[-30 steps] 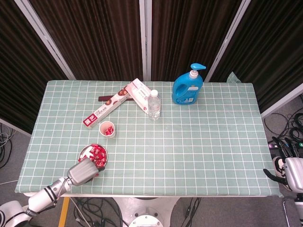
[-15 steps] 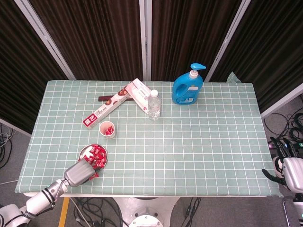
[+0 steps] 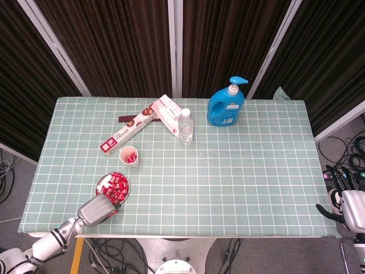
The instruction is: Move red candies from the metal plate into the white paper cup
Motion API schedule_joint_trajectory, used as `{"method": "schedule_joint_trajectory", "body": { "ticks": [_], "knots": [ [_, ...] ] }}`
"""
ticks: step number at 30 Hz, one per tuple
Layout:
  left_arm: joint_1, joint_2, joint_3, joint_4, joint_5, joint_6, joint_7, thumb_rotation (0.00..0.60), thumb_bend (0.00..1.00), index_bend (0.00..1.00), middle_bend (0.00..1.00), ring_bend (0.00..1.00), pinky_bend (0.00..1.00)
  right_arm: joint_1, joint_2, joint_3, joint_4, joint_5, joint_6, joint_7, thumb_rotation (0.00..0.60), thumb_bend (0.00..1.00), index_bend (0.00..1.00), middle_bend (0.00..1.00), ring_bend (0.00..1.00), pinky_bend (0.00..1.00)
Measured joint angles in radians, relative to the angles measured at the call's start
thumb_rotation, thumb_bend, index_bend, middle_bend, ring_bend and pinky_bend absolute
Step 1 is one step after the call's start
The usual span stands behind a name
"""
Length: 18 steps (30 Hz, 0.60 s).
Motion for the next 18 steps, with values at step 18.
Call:
{"method": "schedule_joint_trajectory", "body": {
  "ticks": [18],
  "knots": [
    [-0.004,-0.013,-0.004,0.027,-0.020,-0.046,-0.023,0.600,0.34,0.56,0.93,0.98,1.00,-0.001,0.000,-0.001,0.000,0.000,0.001,0.001,0.600,0.09,0.02,0.13,0.04,0.35]
  ]
}}
